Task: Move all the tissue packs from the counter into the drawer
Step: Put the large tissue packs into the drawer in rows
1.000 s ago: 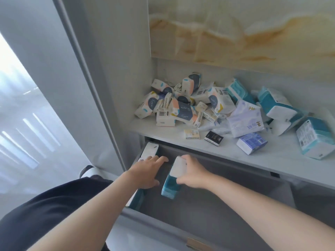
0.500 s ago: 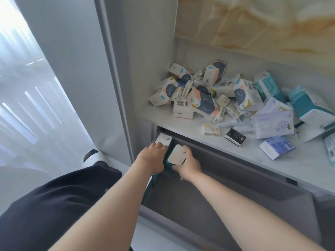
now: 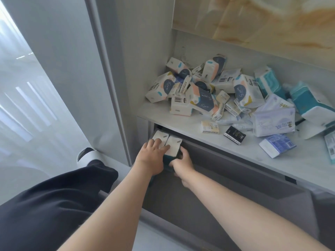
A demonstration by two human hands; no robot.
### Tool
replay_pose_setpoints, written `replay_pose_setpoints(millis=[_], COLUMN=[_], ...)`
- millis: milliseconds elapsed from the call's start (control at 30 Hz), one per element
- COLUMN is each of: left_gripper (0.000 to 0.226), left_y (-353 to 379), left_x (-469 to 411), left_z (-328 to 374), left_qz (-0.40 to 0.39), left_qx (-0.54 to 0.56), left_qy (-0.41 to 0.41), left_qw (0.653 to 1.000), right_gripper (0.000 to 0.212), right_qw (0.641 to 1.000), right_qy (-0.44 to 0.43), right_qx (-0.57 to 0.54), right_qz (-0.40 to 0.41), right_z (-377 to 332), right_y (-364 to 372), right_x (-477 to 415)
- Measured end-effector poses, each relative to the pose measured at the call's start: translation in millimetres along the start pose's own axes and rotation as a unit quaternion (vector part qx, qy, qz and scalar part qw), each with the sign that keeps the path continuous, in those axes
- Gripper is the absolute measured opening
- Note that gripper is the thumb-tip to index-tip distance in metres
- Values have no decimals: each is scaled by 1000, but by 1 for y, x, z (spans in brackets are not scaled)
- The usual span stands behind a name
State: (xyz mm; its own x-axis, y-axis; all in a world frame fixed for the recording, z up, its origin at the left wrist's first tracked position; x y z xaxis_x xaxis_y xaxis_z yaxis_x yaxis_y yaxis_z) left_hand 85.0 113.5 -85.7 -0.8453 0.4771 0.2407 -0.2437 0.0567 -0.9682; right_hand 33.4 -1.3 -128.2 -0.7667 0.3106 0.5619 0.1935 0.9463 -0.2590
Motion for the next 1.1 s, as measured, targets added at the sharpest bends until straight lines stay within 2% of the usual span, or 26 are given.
replay_pose_setpoints(millis=[100,167,333,467,567,667,767,900,967,1100], left_gripper=[70,65,47,23,18,19,19,23,25,40], left_y=[-3,-12,-56,-95,-126,-154,-168,-174,-170,-157], left_x=[0,-1,-1,-3,-12,-28,-48,-76,-90,-106], left_z=[2,7,45,106,165,231,297,384,421,479], left_qz=[-14,-6,89,131,140,139,115,84,65,15], left_qx=[22,37,132,250,294,294,298,280,261,265], left_qy=[-7,-15,5,60,91,117,143,175,179,198], left_qw=[1000,999,987,957,941,939,937,940,947,944], right_gripper=[84,80,46,32,27,29,34,40,48,67], right_qw=[995,990,977,970,958,928,908,863,861,889], right_qy=[-28,-53,-106,-161,-194,-201,-161,-123,-105,-84], right_qx=[66,107,174,181,205,285,332,380,378,338], right_qz=[-63,-74,-63,-20,50,132,199,310,325,296], right_z=[-6,-11,-37,-72,-96,-99,-80,-55,-44,-29], right_y=[-11,-27,-90,-164,-239,-327,-413,-498,-515,-526], right_x=[4,7,25,46,55,61,71,80,77,64])
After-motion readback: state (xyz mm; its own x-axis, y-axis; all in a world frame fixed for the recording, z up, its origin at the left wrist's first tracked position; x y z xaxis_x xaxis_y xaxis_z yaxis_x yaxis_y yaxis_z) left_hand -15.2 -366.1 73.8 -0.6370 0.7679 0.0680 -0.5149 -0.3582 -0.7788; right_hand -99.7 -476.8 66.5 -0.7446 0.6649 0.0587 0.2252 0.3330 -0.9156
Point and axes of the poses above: each hand's wrist, its own x-axis away from the middle knuckle, its own y-axis out of the palm, z = x × y, the point moved 8 cm from there along -x, towards the middle knuckle, and after that the axes turned 3 degrees about x, right-handed, at the moved point
